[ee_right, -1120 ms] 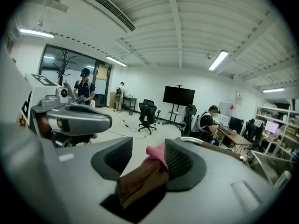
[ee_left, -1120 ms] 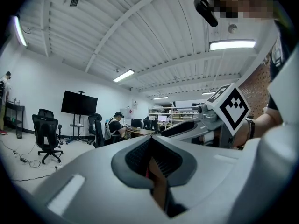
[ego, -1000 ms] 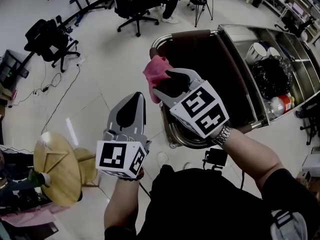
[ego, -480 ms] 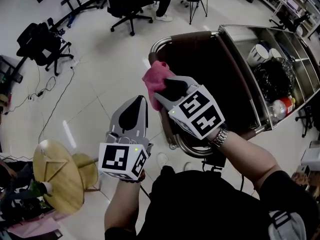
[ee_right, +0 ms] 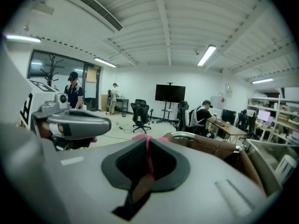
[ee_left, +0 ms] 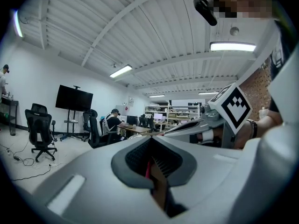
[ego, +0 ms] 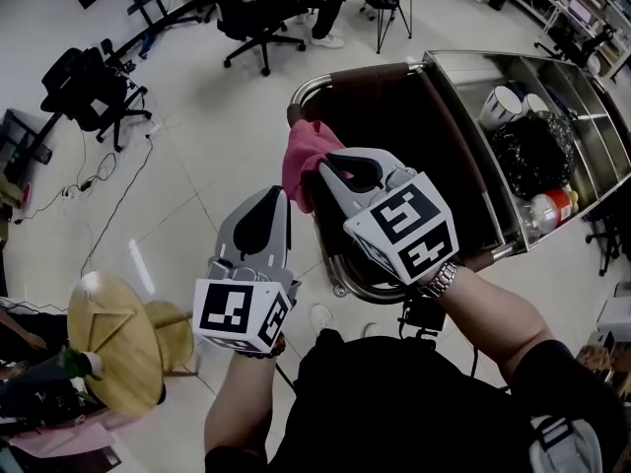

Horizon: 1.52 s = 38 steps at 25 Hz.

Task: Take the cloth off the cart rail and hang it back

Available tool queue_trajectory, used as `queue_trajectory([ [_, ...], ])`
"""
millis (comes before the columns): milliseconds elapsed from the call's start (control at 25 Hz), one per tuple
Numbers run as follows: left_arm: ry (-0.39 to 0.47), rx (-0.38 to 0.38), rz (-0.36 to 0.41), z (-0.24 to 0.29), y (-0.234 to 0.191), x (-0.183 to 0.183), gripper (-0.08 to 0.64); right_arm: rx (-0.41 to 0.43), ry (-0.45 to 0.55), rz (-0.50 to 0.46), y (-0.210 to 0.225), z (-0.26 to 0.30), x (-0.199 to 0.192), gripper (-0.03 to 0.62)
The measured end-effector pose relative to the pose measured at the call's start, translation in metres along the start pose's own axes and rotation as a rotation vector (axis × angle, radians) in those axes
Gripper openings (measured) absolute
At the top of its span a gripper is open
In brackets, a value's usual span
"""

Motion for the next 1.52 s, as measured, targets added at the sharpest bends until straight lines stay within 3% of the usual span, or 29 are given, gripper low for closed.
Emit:
queue_trajectory([
  [520,0.048,0.039,0.077,-0.039,0.095,0.043,0.002,-0.024,0.225,-0.050,-0.011,-0.125,0.072,0.014],
  [600,0.072,0.044,0.110,-0.063,0.117,0.016,0.002,-0.035,0.275,-0.071,-0.035,-0.154,0.052,0.014],
  [760,0.113,0.041,0.185,-0.137,0.209,-0.113,0.002,-0.060,0.366,-0.102,-0.115,-0.259,-0.062,0.015],
  [840,0.120,0.043,0.199,-0.154,0.235,-0.133,0.002,-0.065,0.390,-0.104,-0.129,-0.289,-0.078,0.015],
  [1240,0.149,-0.001,0.229,-0.224,0.299,-0.131,0.002,-0.149,0.470,-0.130,-0.184,-0.382,-0.060,0.015],
  [1520,0.152,-0.068,0.212,-0.289,0.319,-0.099,0.002,-0.241,0.473,-0.146,-0.242,-0.431,-0.011,0.014],
])
Point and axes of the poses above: the fingertips, and each gripper's own axes: z forward along the fingers, y to its right, x out of its top, the point moved 7 cm from there along -z, backward along the fingers, and after that the axes turned 14 degrees about -z, right-handed, at the moved point
